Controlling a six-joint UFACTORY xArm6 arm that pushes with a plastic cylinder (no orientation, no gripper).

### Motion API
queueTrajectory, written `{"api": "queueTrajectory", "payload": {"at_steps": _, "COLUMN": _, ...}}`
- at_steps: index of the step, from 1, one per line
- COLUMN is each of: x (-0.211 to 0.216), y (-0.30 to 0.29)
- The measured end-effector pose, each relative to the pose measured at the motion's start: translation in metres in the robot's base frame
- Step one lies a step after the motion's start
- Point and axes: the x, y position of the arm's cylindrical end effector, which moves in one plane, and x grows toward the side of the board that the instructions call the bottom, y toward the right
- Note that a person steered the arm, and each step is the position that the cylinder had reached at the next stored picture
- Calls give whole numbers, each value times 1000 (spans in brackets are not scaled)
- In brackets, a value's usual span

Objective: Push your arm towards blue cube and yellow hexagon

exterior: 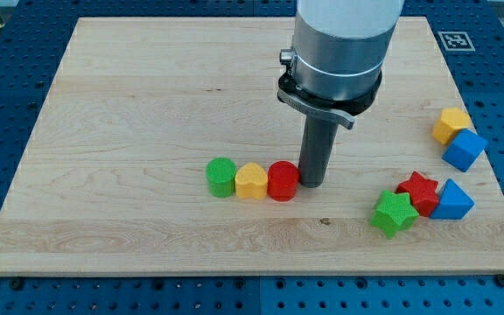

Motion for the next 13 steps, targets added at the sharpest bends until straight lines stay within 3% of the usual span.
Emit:
{"api": "queueTrajectory", "payload": {"at_steps": 3, "x": -4, "y": 1}}
{"api": "queueTrajectory", "payload": {"at_steps": 7, "x": -76, "y": 31}}
{"api": "queueTrajectory", "payload": {"at_steps": 11, "x": -72, "y": 82}}
{"api": "queueTrajectory", "payload": {"at_steps": 13, "x": -41, "y": 132}}
